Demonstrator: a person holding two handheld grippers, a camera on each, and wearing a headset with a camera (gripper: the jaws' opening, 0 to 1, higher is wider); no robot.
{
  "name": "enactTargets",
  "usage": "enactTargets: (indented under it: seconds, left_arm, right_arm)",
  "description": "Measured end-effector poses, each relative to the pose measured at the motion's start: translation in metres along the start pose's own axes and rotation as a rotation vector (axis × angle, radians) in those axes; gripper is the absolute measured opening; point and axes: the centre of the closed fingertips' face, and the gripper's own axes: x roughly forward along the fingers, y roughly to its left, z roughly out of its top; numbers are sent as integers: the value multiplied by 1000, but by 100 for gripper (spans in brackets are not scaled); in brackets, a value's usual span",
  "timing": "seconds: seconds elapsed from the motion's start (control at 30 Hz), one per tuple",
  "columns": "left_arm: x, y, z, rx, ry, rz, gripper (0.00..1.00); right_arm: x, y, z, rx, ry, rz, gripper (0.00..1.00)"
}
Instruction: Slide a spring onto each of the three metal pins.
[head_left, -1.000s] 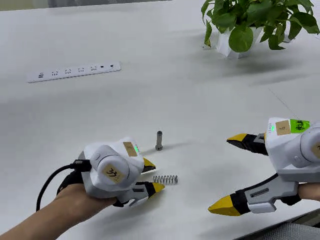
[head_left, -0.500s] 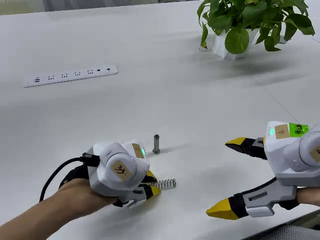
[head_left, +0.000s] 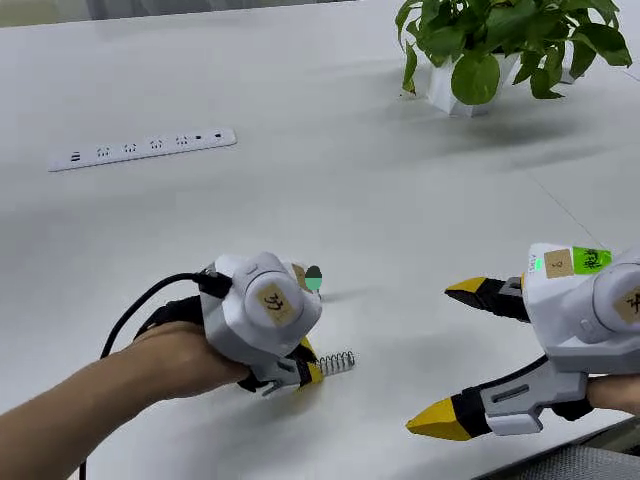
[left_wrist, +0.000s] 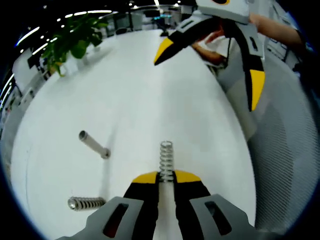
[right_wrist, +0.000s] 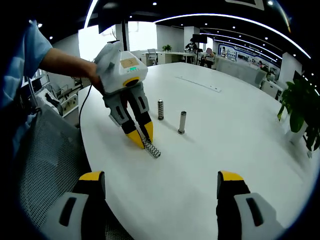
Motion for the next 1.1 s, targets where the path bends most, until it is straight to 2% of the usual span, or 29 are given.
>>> enactTargets:
  seconds: [0.1, 0.37, 0.47, 0.63, 0.8, 0.9, 1.0, 1.1]
  left_arm:
    - [0, -1, -1, -23, -6, 6, 10]
    - [-9, -6, -10, -75, -81, 47, 10]
    - [-17, -7, -16, -95, -111, 69, 10]
    - [-33, -12, -19, -92, -156, 96, 10]
    - [-47, -20, -16, -83, -203, 103, 10]
    - [-57, -29, -7, -63, -254, 85, 10]
    - [-65, -36, -5, -35, -275, 82, 10]
    - [-71, -40, -3, -30, -292, 76, 10]
  right_arm:
    - [0, 2, 2, 0, -5, 1, 94]
    - [-1, 6, 3, 12, -17, 8, 92]
    - [1, 10, 3, 10, -14, 16, 92]
    - [7, 20, 11, 18, -35, 47, 91]
    - [18, 33, 16, 26, -44, 90, 90]
    - [22, 40, 23, 41, -64, 118, 89]
    - [24, 44, 32, 49, -88, 143, 88]
    - [25, 47, 41, 40, -93, 170, 83]
